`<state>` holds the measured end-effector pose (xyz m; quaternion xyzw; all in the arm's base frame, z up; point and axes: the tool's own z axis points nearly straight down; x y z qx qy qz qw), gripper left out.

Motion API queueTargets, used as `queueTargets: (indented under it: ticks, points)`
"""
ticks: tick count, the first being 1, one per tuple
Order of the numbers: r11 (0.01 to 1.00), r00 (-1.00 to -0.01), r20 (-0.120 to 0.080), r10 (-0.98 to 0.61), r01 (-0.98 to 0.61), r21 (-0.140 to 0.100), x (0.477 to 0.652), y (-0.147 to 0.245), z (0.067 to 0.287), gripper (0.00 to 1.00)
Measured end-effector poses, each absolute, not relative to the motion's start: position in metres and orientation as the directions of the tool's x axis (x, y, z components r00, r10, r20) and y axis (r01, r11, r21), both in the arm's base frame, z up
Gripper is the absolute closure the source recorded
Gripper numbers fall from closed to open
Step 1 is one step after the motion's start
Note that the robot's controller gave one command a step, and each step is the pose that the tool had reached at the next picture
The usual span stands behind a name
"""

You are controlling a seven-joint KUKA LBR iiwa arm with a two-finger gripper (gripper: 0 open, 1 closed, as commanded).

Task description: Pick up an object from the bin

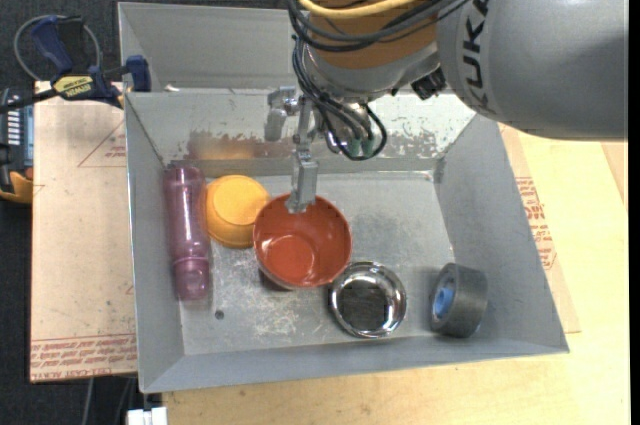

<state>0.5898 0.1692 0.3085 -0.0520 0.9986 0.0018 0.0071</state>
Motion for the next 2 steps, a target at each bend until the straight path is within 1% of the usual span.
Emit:
queueTargets:
  ticks: [1, 2]
  points:
    - [0.935, -0.935, 0.018, -0.355, -0.355, 0.006, 0.5838, 0.1999, 0.1525, 1.0]
    - [0.936, -0.935, 0.01, -0.353, -0.353, 0.006, 0.5859, 0.2, 0.1571, 1.0]
